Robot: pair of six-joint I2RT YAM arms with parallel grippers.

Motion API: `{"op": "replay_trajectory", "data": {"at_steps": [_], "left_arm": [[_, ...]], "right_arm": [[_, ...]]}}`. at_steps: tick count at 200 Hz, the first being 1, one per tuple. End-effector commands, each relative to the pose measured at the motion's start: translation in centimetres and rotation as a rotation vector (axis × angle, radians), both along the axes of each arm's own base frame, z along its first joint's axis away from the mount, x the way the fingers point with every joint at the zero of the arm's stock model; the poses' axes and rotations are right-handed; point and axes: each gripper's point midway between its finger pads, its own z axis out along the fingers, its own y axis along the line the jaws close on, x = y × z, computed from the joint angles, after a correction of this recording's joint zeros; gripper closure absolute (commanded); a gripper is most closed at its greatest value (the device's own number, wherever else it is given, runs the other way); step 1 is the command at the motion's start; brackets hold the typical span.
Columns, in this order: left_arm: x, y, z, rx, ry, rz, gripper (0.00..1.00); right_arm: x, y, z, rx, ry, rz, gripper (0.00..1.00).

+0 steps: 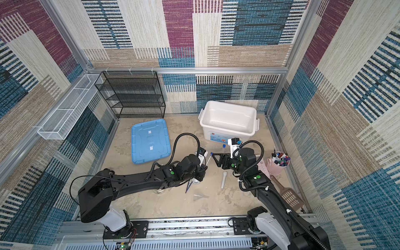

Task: Organize the chemistry lab equipment
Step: 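Grasp the tube's blue cap with the right gripper above the left gripper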

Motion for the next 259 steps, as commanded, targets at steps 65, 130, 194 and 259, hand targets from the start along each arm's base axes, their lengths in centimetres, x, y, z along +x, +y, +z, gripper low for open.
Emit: {"op": "replay_trajectory", "data": {"at_steps": [65,130,194,259], "left_arm": [[-0.5,-0.7,2.1,-0.052,-0.155,-0.070,0.87],[-0.6,-0.8,2.0,-0.054,-0.167,-0.076,0.87],[-0.8,-0.9,1.8,-0.050,-0.174,-0.085,0.87],[-0.9,-1.1,1.5,-0.045,-0.178,-0.096,0.87]], "right_arm": [[0.2,2.7,0.2,0.065,0.035,0.104,0.39],[0.0,3.3,0.0,0.069,0.045,0.138,0.54],[-0.1,3.5,-0.2,0.064,0.052,0.147,0.68],[-0.2,3.4,-0.2,0.064,0.052,0.144,0.75]]}}
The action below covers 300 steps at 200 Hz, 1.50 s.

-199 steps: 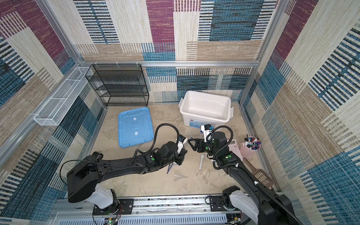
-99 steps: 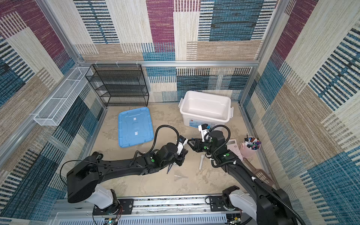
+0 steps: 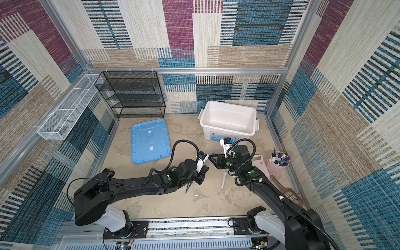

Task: Organize the chemistry lab equipment
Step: 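Grasp the tube's blue cap with the right gripper above the left gripper, then open the left gripper to release the tube while the right gripper holds it, then carry the tube toward the rack with the right gripper while the left gripper moves on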

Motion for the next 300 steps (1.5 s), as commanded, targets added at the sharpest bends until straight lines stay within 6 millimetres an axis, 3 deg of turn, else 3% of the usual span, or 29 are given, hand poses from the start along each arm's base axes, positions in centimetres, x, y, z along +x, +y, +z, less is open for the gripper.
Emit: {"op": "replay_trajectory", "data": {"at_steps": [1,92,108,147,187,224,300], "left_arm": [[0.2,-0.4,0.5,-0.011,-0.031,-0.010,0.87],[0.5,-0.5,0.2,-0.015,-0.024,0.010,0.82],[0.4,-0.4,0.2,-0.021,-0.019,0.014,0.73],[0.4,0.5,0.1,-0.041,-0.018,0.047,0.39],[0.6,2.2,0.4,-0.051,-0.027,0.110,0.22],[0.8,3.9,0.5,-0.034,-0.034,0.166,0.14],[1.4,7.1,-0.7,0.033,0.025,0.276,0.10]], "right_arm": [[0.1,0.3,0.8,0.019,-0.029,0.010,0.75],[0.0,-0.3,1.0,0.014,-0.049,-0.020,0.80],[0.1,-0.5,0.9,0.008,-0.051,-0.033,0.81],[0.4,-2.0,1.4,-0.044,-0.087,-0.115,0.82],[0.8,-4.7,1.8,-0.134,-0.129,-0.258,0.83],[1.0,-7.1,3.0,-0.213,-0.197,-0.374,0.84],[1.8,-11.2,4.1,-0.371,-0.310,-0.566,0.83]]}}
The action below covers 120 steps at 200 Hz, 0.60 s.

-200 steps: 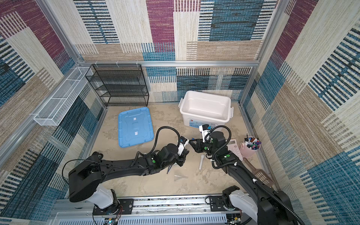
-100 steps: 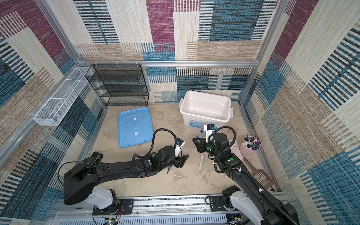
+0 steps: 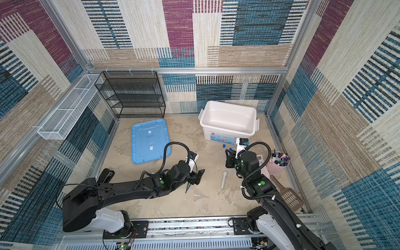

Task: Organize the chemistry lab equipment
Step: 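Carry the tube toward the rack with the right gripper while the left gripper moves on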

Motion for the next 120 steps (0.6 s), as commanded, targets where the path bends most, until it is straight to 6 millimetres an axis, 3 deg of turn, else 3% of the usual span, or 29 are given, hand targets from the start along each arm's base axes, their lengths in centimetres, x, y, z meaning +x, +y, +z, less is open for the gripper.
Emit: {"op": "replay_trajectory", "data": {"at_steps": [1,64,120], "left_arm": [[0.4,1.6,-0.5,-0.001,0.037,0.084,0.10],[1.0,5.3,-2.1,0.041,0.105,0.212,0.10],[1.0,7.9,-3.5,0.056,0.150,0.287,0.10]], "right_arm": [[0.5,-2.0,0.5,-0.080,-0.043,-0.100,0.83],[1.5,-2.7,-0.6,-0.158,-0.065,-0.155,0.84],[2.0,-2.7,-0.4,-0.171,-0.127,-0.175,0.84]]}}
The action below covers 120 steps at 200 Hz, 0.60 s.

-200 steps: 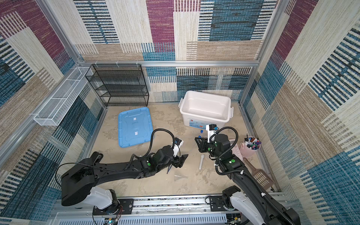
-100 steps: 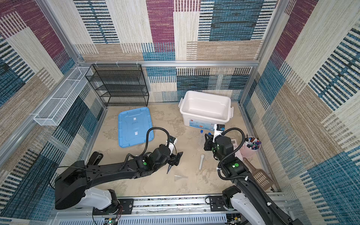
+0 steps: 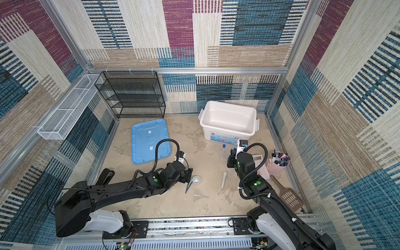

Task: Organize the chemistry lab equipment
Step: 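Carry the tube toward the rack with the right gripper while the left gripper moves on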

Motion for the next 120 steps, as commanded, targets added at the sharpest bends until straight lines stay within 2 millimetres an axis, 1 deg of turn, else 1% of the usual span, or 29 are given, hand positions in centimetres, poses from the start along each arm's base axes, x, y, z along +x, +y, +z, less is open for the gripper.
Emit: {"op": "replay_trajectory", "data": {"at_steps": [1,45,71,90,120], "left_arm": [[0.0,1.3,-0.6,0.006,0.023,0.059,0.10],[-0.1,2.7,-1.2,0.041,0.041,0.098,0.10],[-0.1,3.6,-1.4,0.051,0.051,0.129,0.10],[-0.2,4.1,-1.7,0.054,0.059,0.140,0.10],[-0.2,4.4,-2.0,0.048,0.073,0.146,0.10]], "right_arm": [[0.7,-0.2,1.8,0.006,-0.090,-0.021,0.84],[1.2,0.3,0.9,-0.006,-0.079,-0.007,0.83],[1.4,0.4,0.9,-0.007,-0.088,-0.006,0.84],[1.4,0.3,0.5,-0.023,-0.081,-0.009,0.83],[1.5,0.5,0.0,-0.024,-0.077,0.000,0.83]]}}
